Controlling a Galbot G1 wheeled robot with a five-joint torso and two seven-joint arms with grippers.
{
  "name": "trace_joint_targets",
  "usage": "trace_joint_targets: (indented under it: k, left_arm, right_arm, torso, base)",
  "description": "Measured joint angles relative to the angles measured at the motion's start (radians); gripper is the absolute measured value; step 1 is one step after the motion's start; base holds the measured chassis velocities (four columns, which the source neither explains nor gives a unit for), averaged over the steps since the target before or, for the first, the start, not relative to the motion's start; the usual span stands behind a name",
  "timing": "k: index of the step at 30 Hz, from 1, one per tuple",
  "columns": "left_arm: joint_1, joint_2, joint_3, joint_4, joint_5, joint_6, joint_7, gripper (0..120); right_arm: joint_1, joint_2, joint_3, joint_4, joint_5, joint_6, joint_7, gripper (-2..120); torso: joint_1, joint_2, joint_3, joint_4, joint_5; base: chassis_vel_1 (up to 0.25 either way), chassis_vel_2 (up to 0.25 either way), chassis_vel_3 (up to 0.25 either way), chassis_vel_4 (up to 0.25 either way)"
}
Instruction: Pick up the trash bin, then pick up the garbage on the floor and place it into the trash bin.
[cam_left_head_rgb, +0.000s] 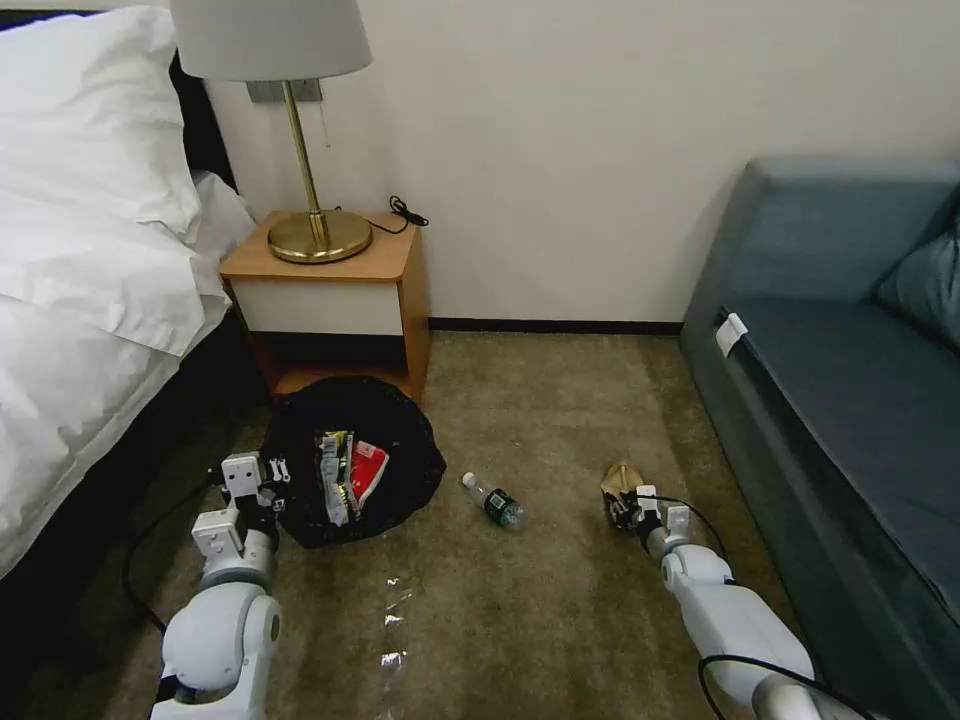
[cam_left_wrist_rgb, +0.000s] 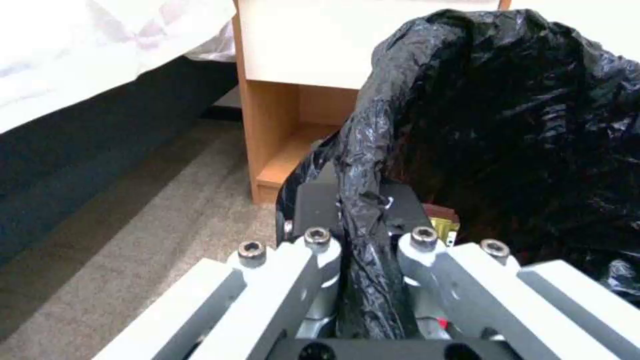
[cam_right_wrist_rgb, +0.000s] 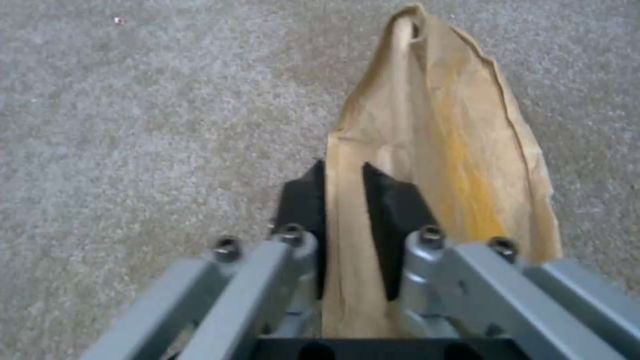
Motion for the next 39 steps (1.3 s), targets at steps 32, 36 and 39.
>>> trace_joint_targets:
  k: [32,36,39]
  left_arm:
    - [0.002,0.002,-0.002,0.001,-0.005,-0.003,0.001,5]
    - [0.002,0.002,-0.002,0.002,-0.005,-0.003,0.001,5]
    - [0.0,0.002,-0.001,0.003,-0.005,-0.003,0.002,5]
  right_arm:
    - [-0.027,0.004,-0.001,0.086,0.005,0.055,0.033,0]
    - [-0.032,0.004,-0.003,0.098,0.006,0.064,0.035,0]
    - [-0.033,0.006,-0.004,0.101,0.004,0.071,0.038,0]
  torso:
    - [0.0,0.0,0.0,0.0,0.0]
    - [0.0,0.0,0.0,0.0,0.0]
    - [0.0,0.0,0.0,0.0001,0.0]
  base:
    - [0.0,0.0,0.0,0.0]
    - [0.0,0.0,0.0,0.0]
    - [0.0,0.0,0.0,0.0]
